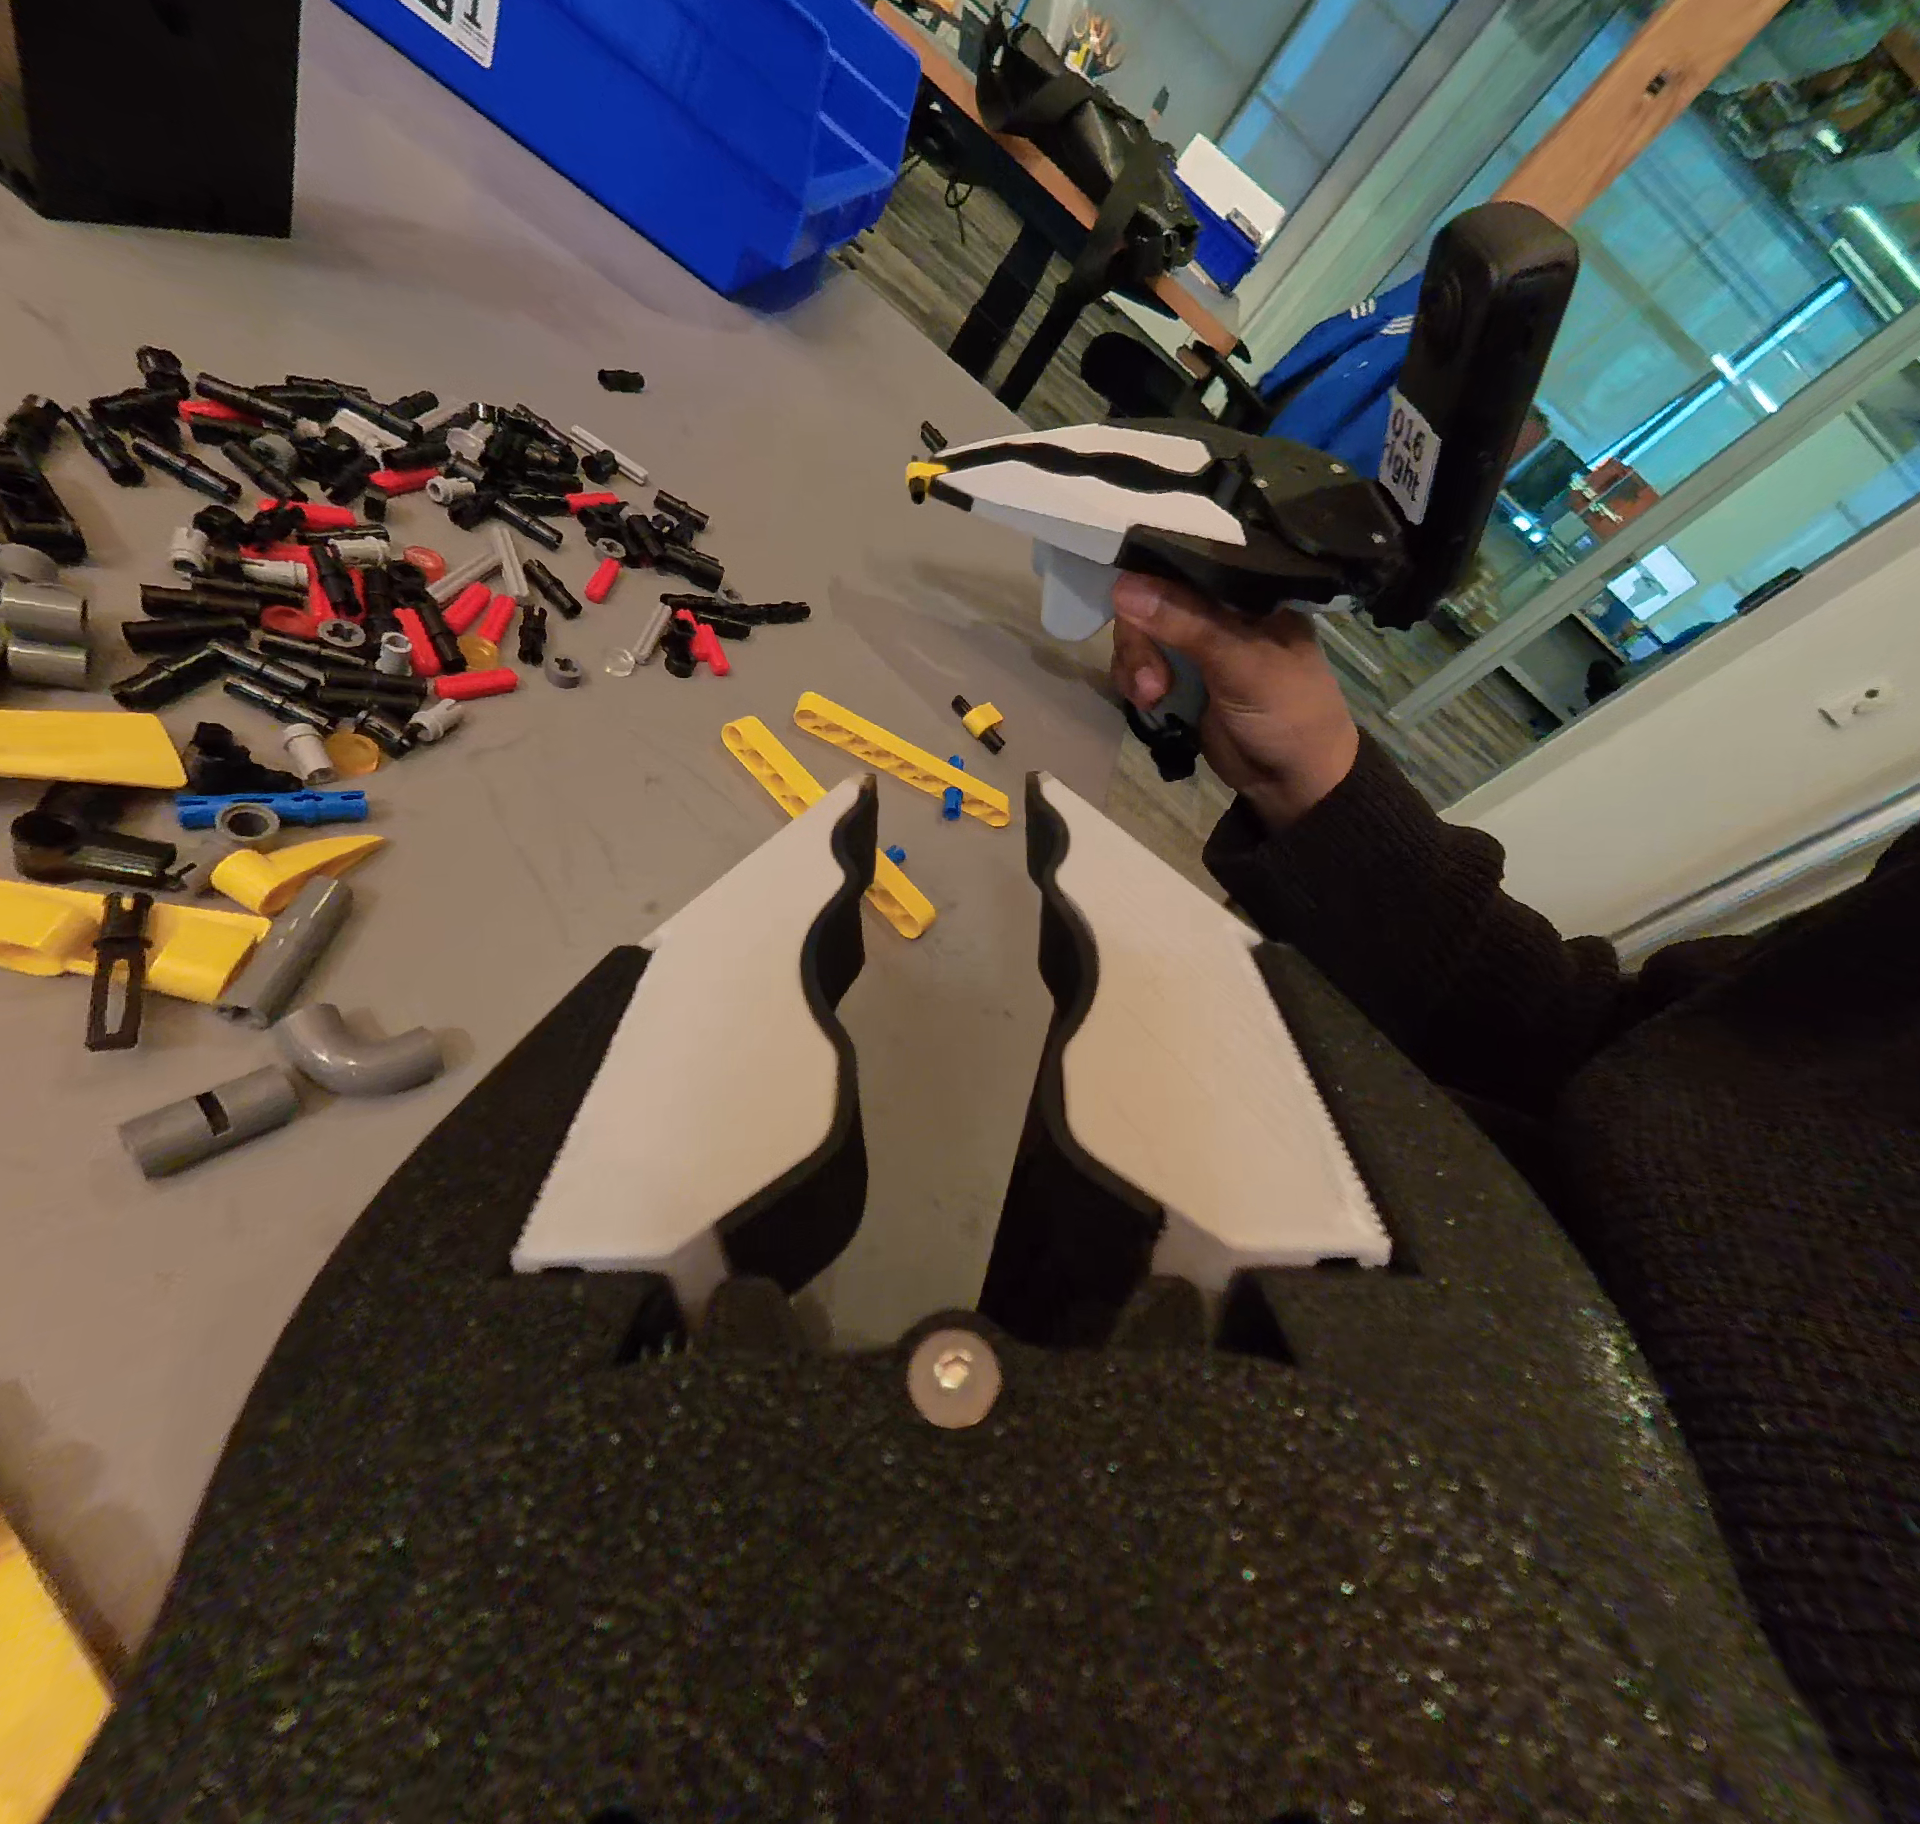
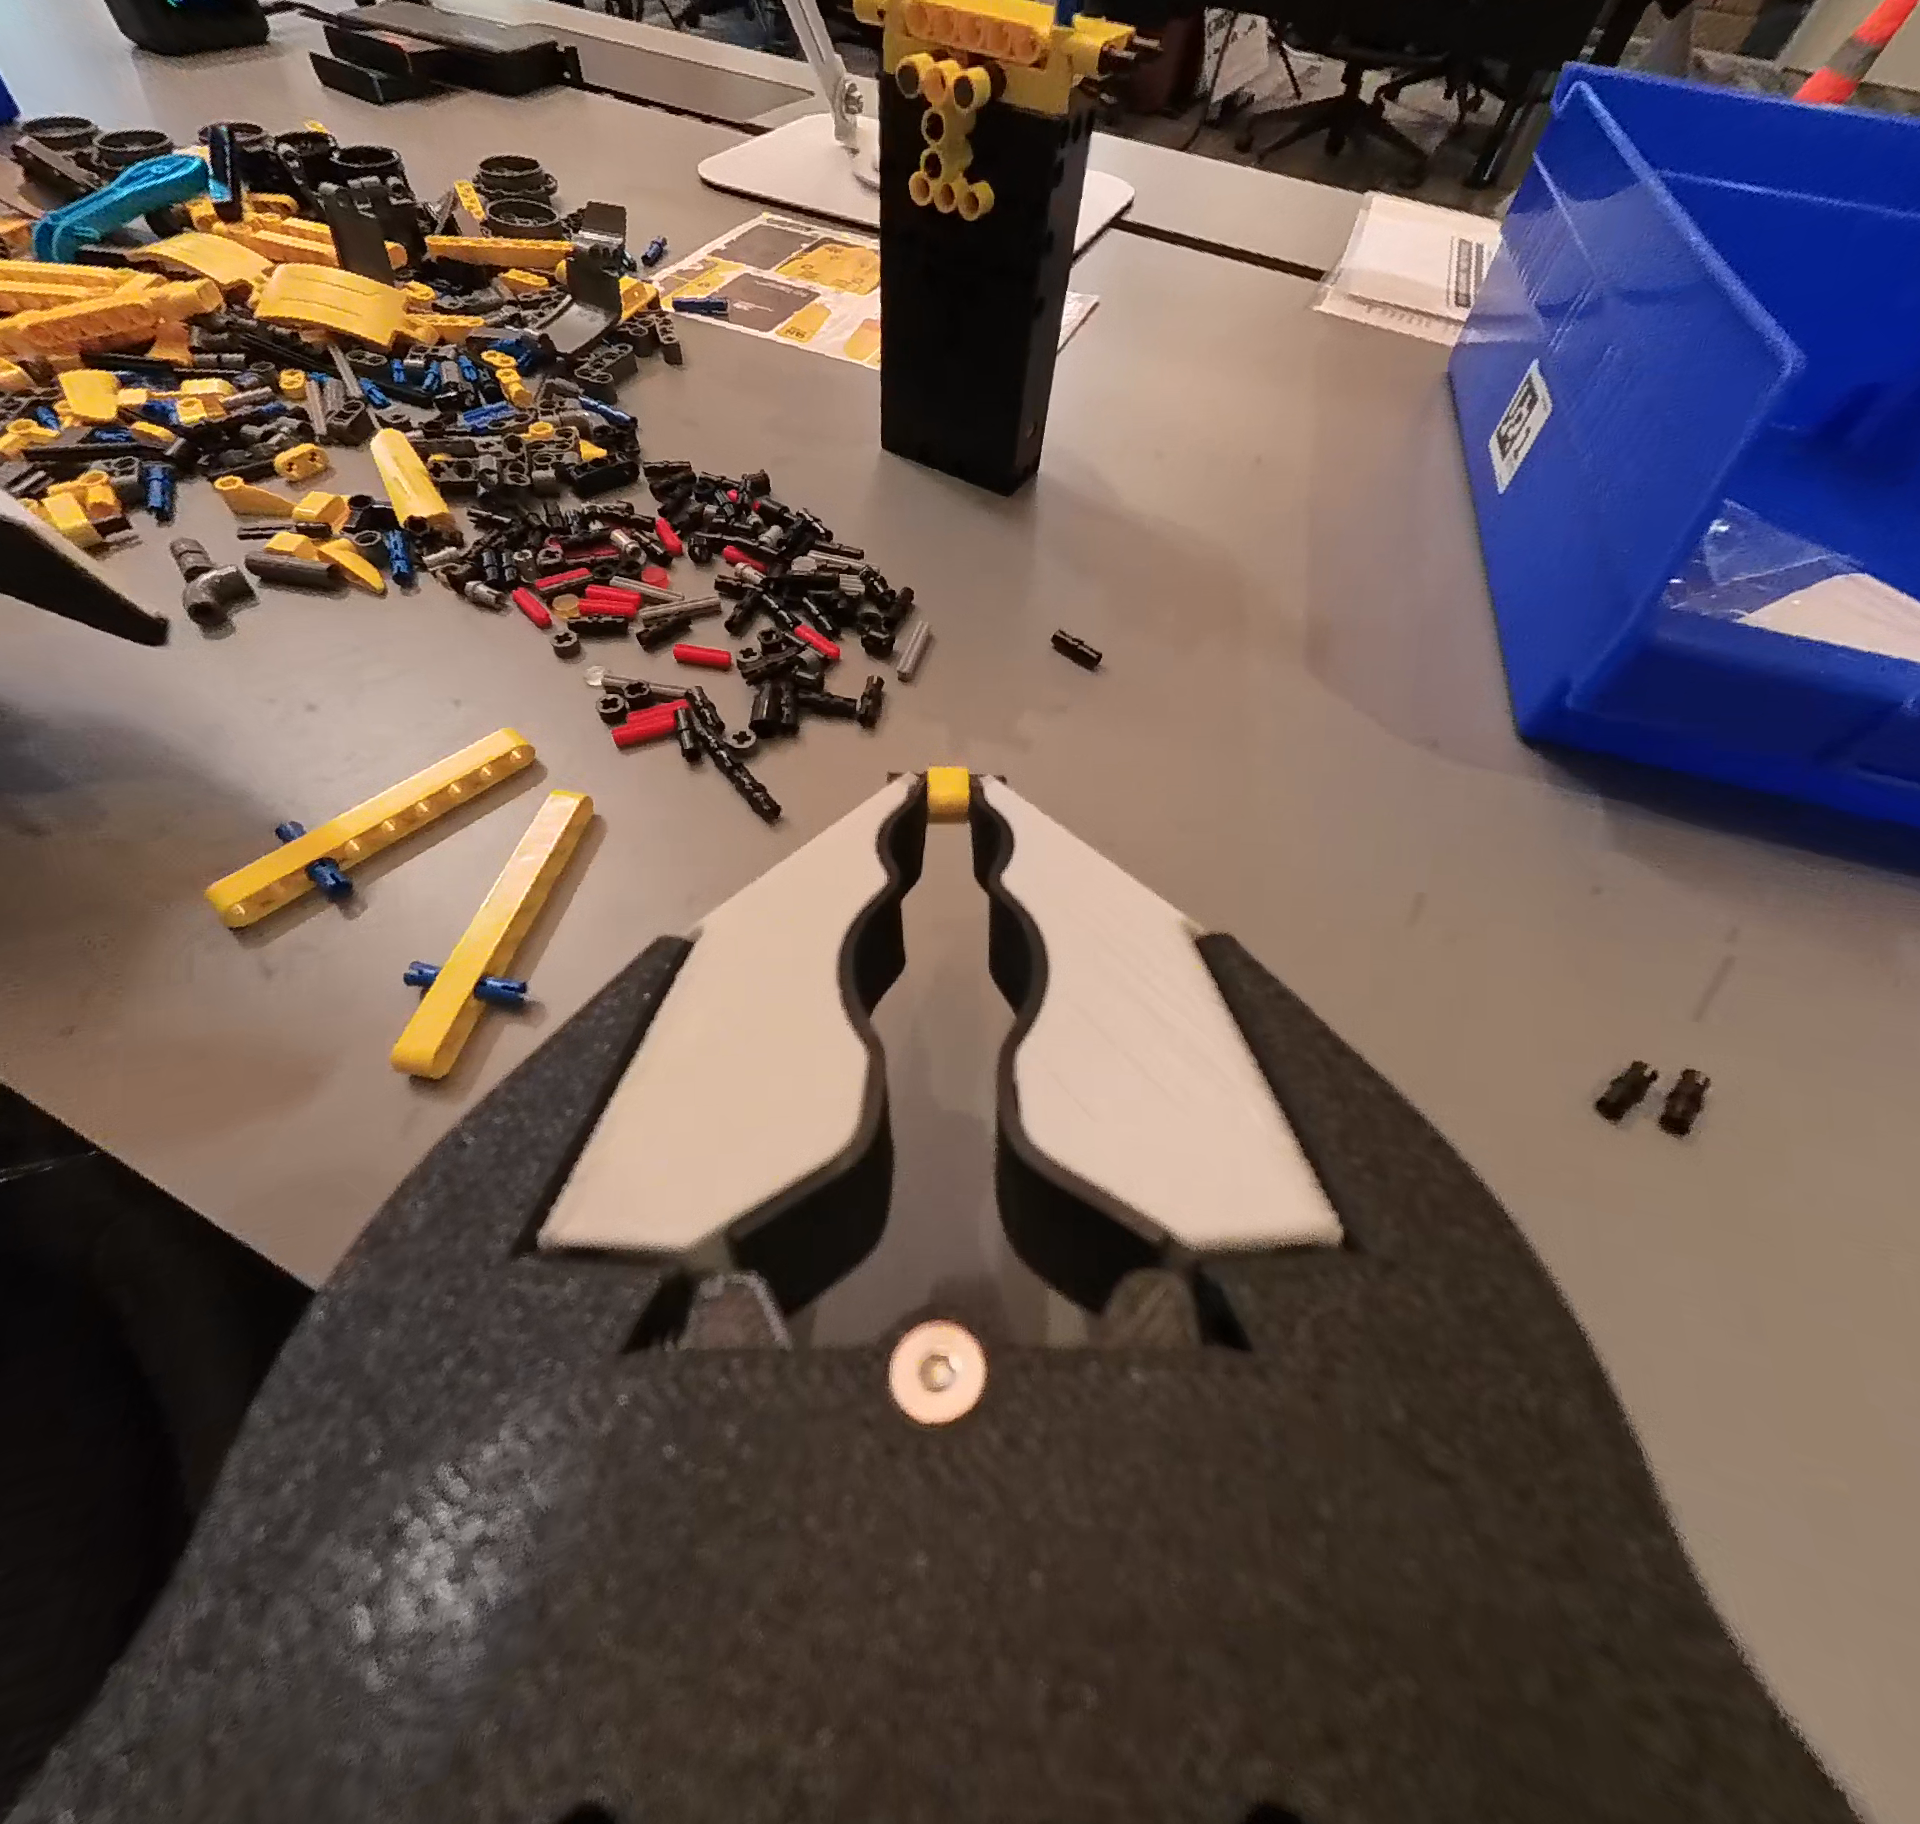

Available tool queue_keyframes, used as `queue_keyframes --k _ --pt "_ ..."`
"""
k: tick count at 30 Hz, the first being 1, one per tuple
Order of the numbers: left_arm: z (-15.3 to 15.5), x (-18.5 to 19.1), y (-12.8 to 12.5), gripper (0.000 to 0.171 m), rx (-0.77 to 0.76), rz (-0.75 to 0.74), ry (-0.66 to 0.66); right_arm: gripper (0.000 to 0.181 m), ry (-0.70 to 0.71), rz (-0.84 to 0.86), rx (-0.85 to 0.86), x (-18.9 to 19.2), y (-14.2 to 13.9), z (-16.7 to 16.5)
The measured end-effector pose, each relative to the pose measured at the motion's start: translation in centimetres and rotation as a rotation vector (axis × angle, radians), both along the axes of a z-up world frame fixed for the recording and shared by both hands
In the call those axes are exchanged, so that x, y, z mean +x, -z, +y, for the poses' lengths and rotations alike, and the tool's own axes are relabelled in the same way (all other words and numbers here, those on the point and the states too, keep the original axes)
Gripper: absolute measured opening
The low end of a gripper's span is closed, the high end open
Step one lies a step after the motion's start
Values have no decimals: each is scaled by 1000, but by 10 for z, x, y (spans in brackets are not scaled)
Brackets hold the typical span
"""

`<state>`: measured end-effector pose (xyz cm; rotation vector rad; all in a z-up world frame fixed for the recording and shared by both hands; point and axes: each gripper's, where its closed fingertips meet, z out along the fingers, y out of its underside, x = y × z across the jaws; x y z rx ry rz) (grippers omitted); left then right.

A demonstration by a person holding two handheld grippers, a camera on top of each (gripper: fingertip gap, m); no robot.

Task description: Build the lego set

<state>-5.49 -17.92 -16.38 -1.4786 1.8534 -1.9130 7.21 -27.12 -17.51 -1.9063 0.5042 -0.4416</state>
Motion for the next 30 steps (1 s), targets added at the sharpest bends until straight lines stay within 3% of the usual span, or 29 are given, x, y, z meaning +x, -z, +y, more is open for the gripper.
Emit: queue_keyframes --k 5,30 --pt "-3 -1 1 28 79 -45 -10 8 1 36 10 2 1 -1" --pt "0 -3 -6 28 11 -59 -8 8 -11 -13 -3 -2 1 1"
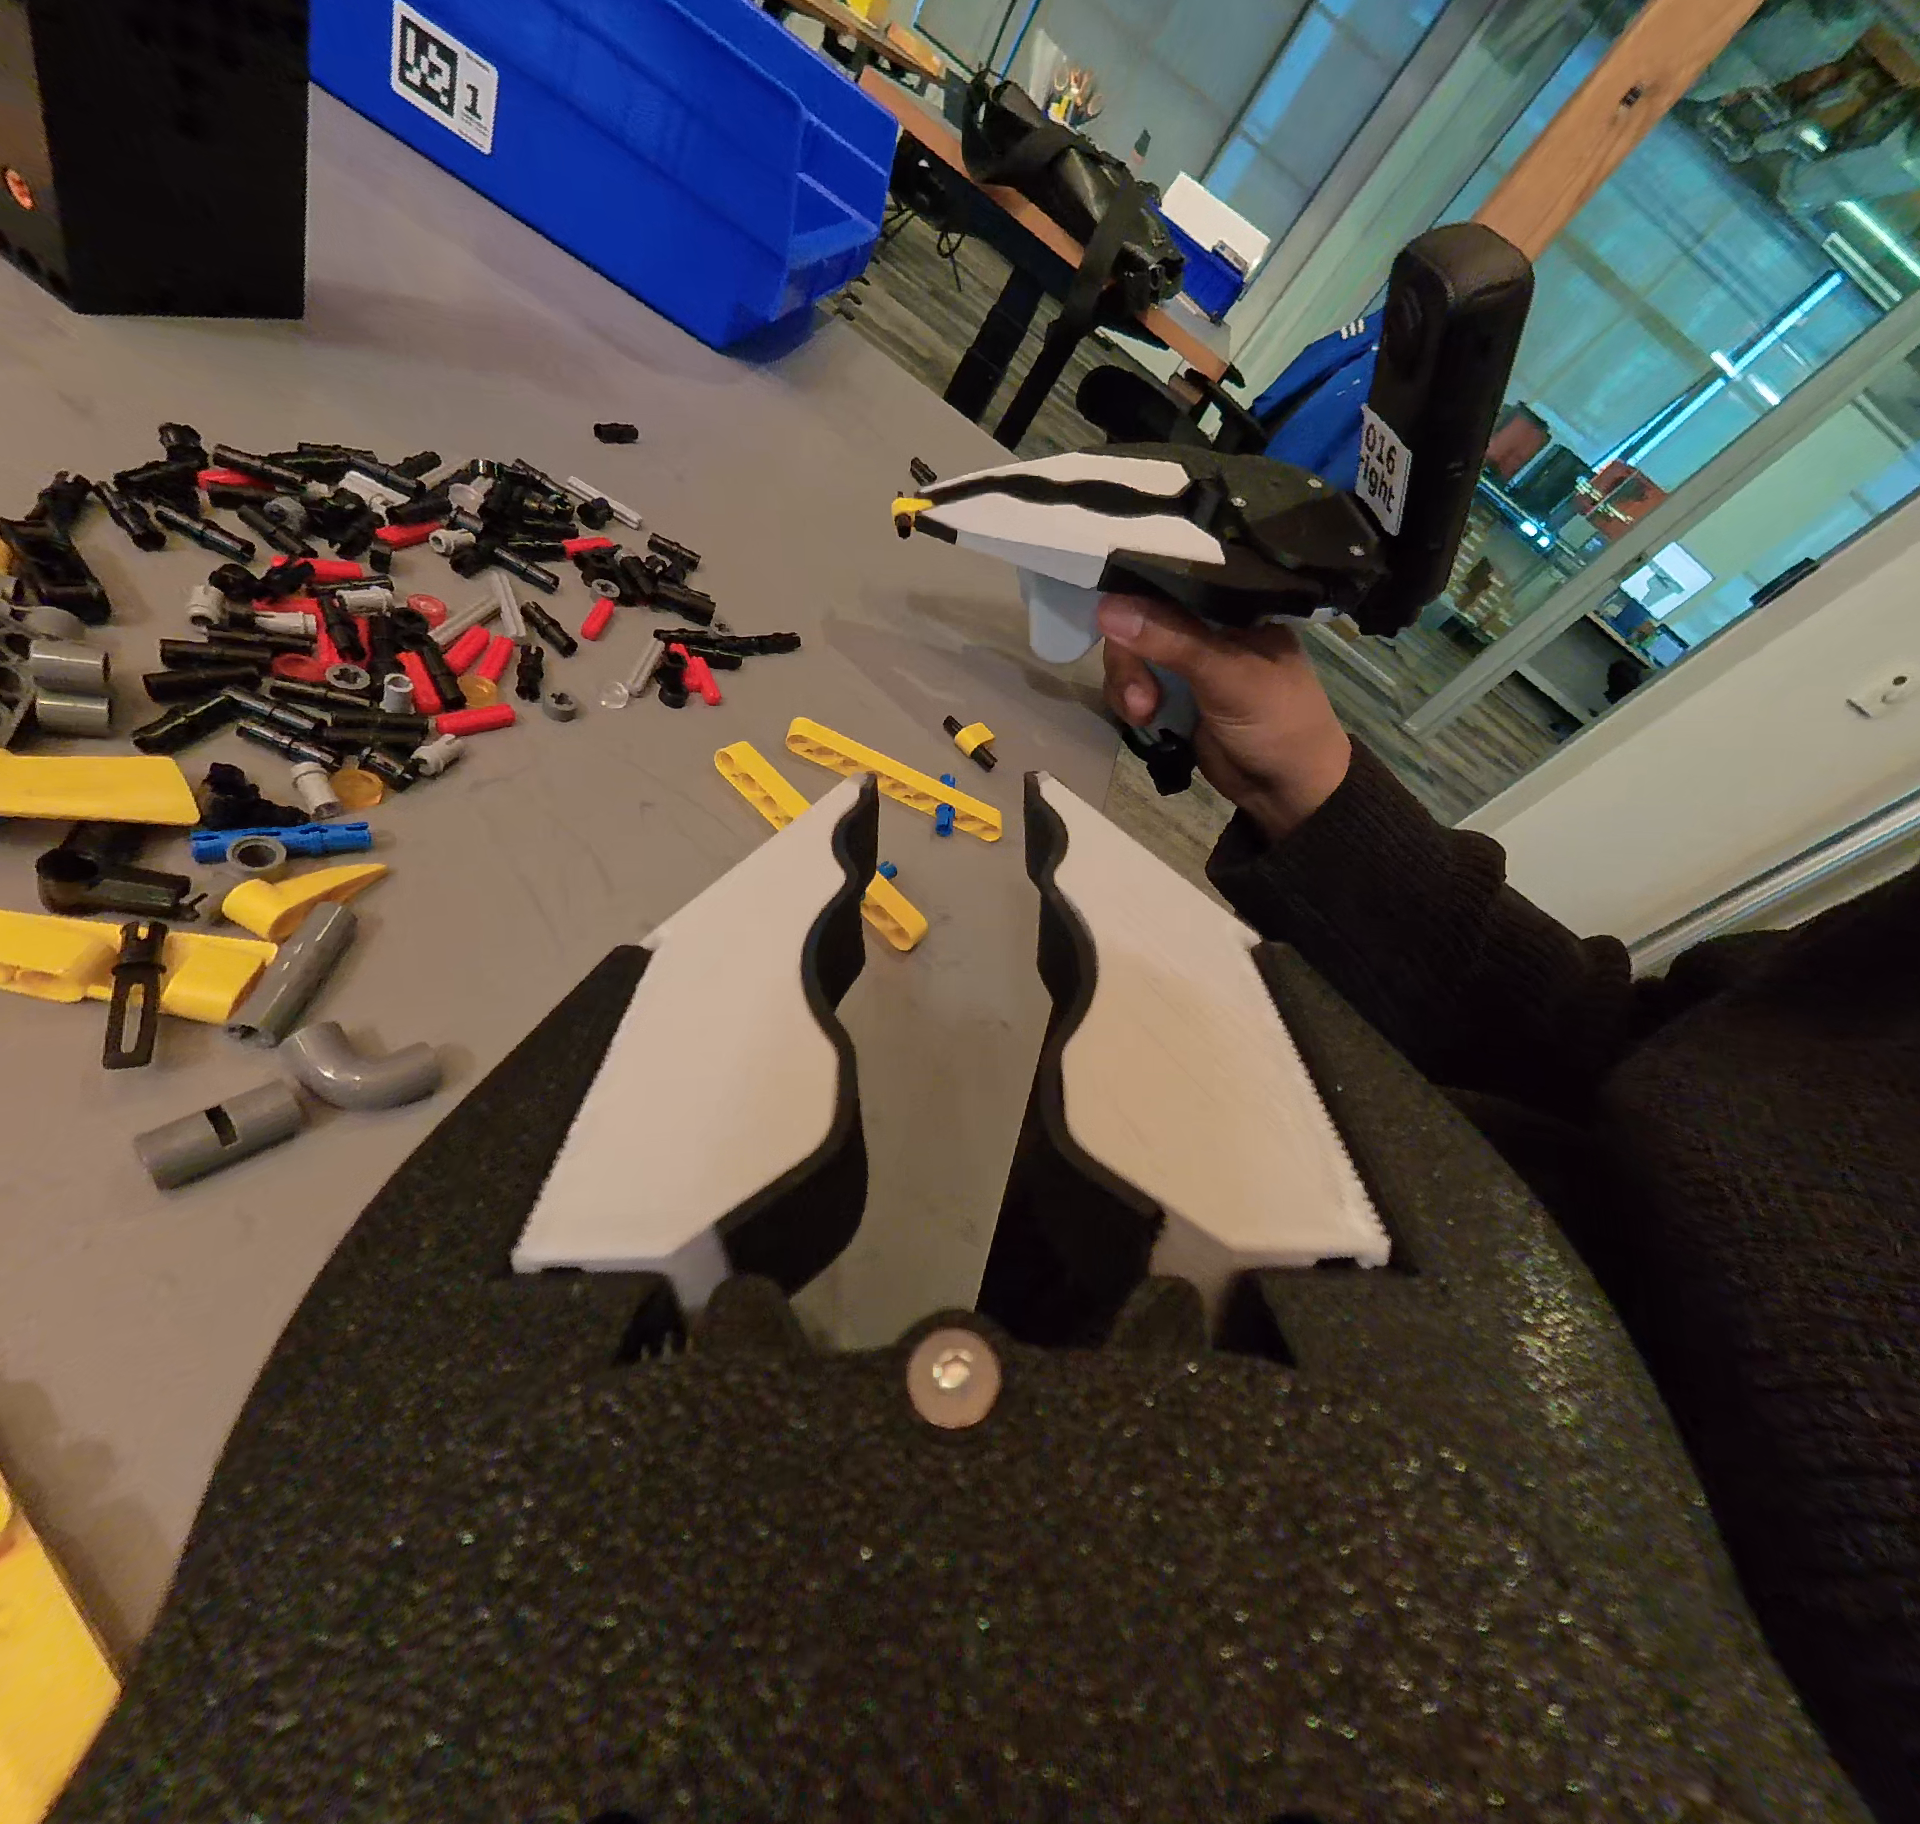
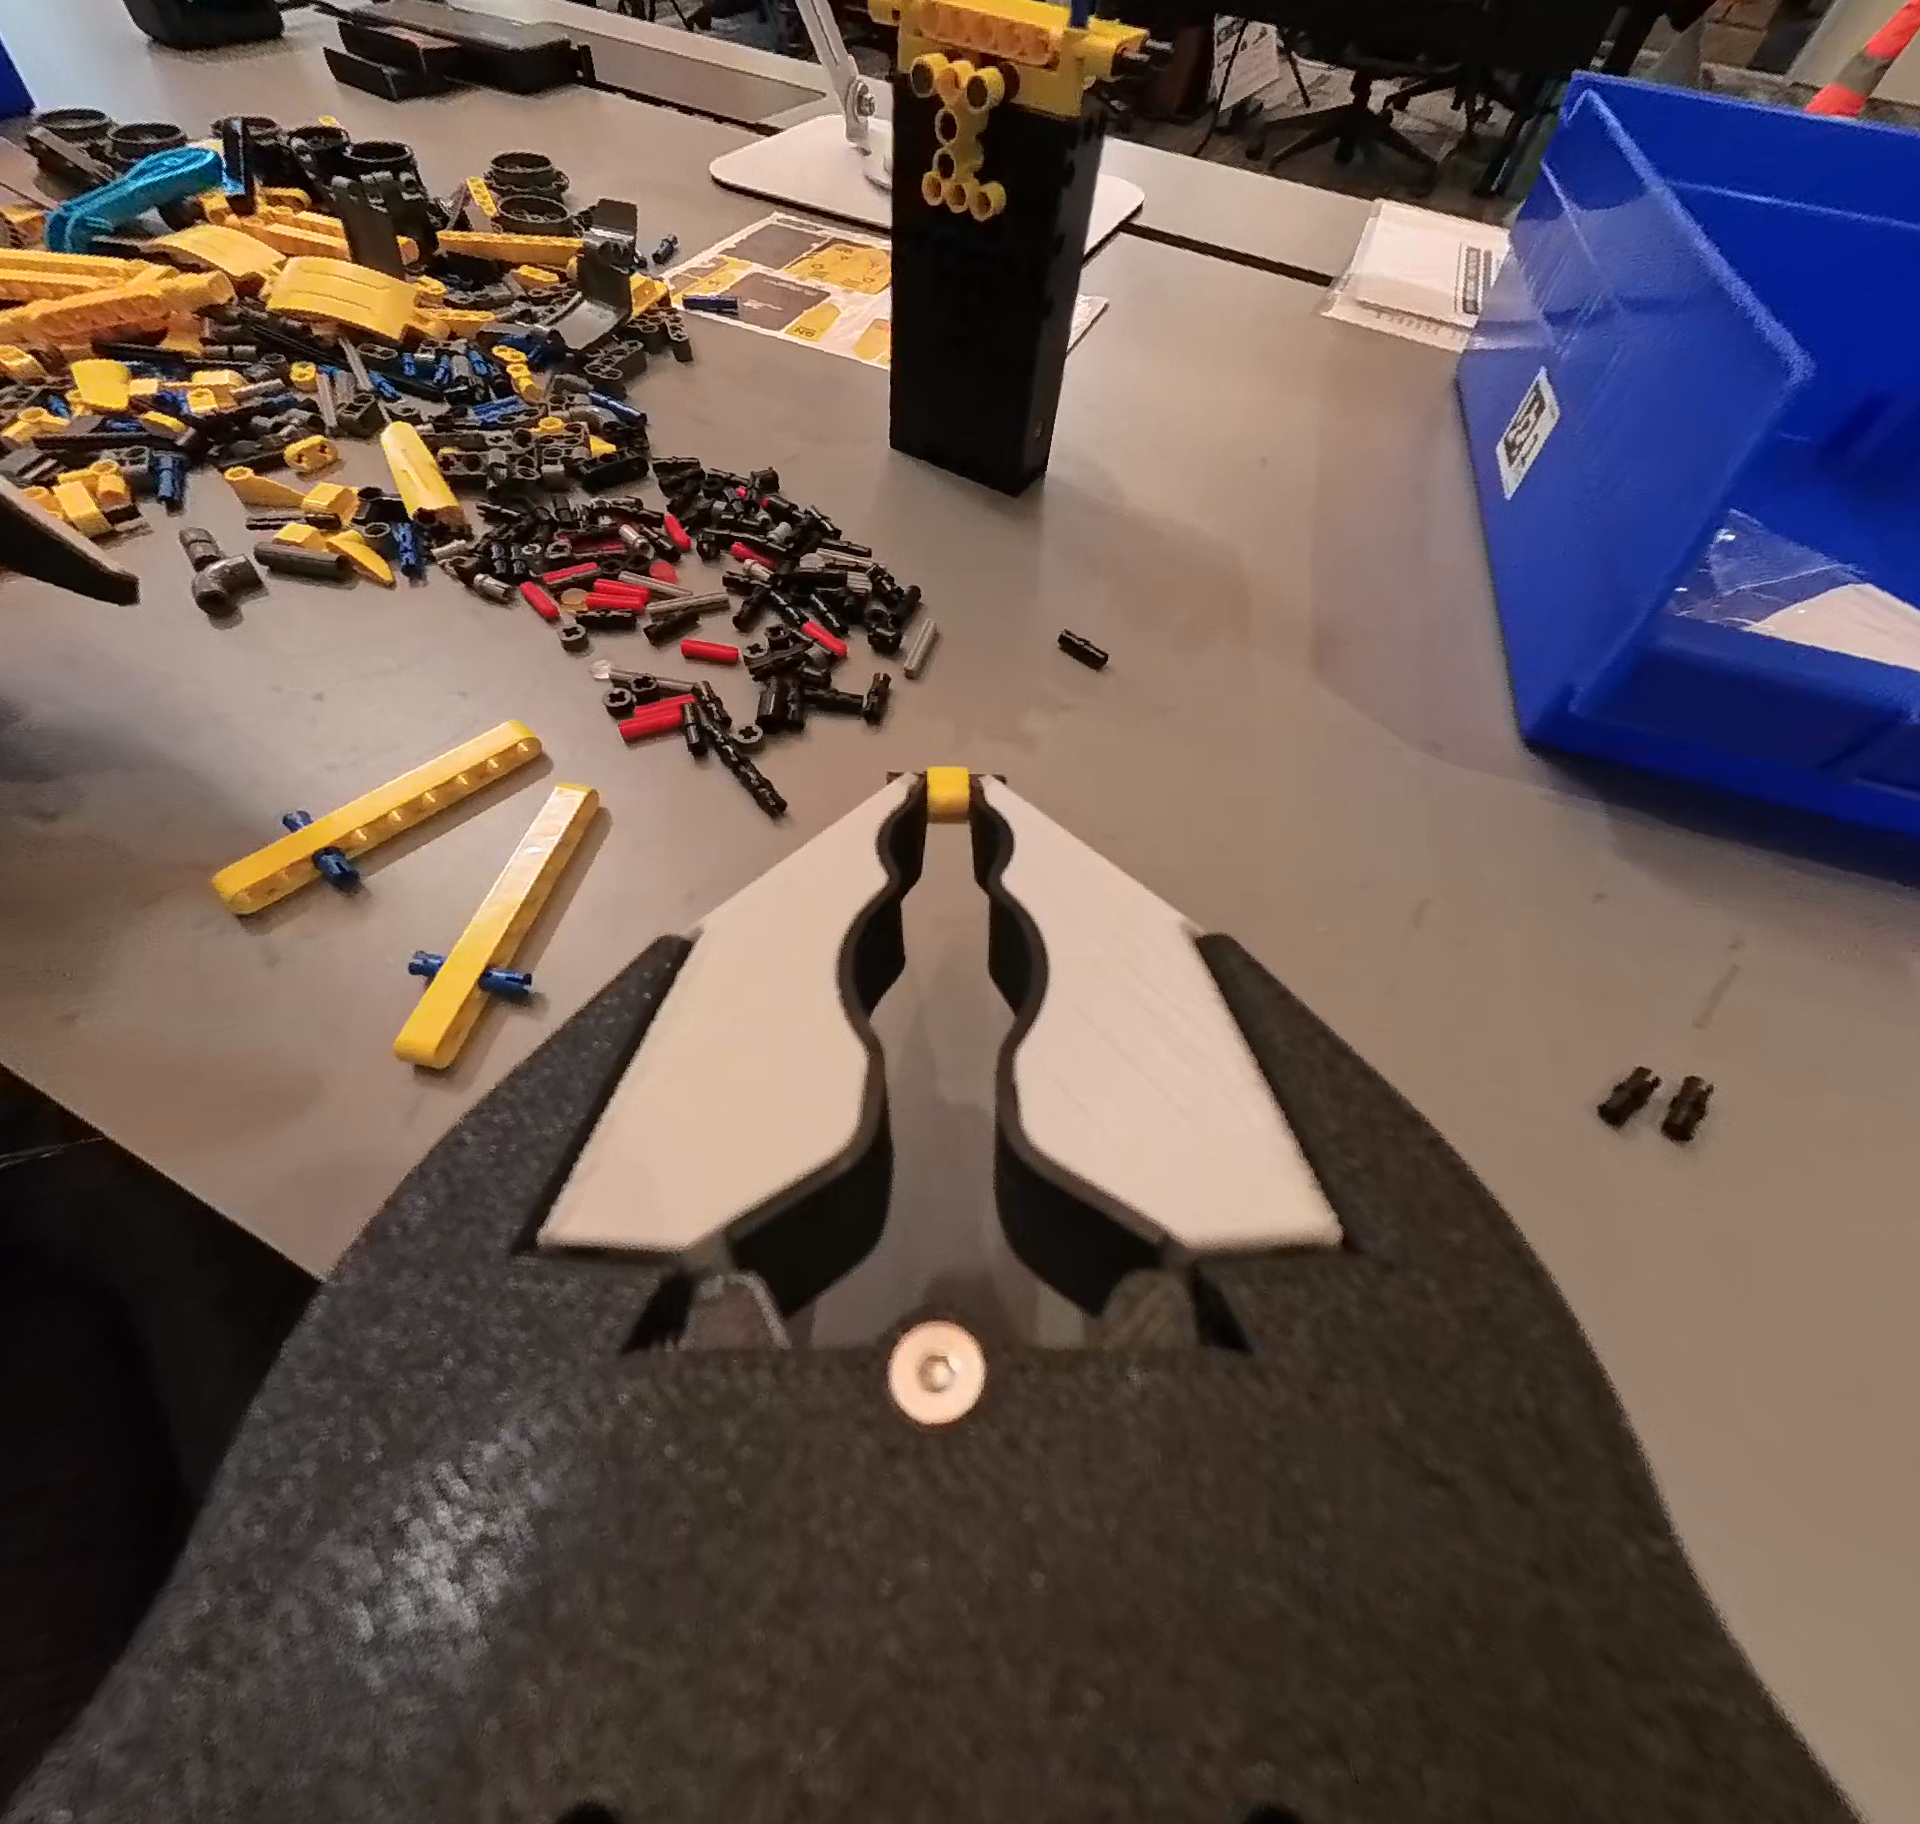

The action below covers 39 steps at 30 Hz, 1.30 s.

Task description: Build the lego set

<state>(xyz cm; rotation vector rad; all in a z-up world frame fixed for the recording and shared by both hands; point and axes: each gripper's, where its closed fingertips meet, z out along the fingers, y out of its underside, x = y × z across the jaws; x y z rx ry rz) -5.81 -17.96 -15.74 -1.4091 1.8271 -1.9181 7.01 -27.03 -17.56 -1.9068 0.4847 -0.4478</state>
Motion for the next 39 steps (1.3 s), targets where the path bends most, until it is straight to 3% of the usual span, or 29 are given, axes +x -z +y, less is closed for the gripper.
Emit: queue_keyframes --k 9,13,18,20,25,28,33,39 --pt "0 0 0 28 5 -1 0 8 6 24 -1 -1 10 -2" --pt "0 0 1 28 11 2 -3 8 -4 13 72 -5 1 -3" --pt "-1 2 4 28 8 26 1 8 -144 44 260 -35 -25 15" --pt "-3 1 1 28 -60 59 29 7 -210 -98 254 -55 -37 25" --pt "-10 -5 -23 28 -422 141 155 8 -316 -654 -20 -100 -39 59" --pt "-12 -6 -24 28 -461 162 175 7 -370 -766 -3 -121 -44 74" --pt "-11 -11 -33 25 -592 194 249 8 -500 -669 44 -142 -42 85" --pt "-16 -20 -34 10 -605 219 319 7 -556 -571 121 -151 -51 84"
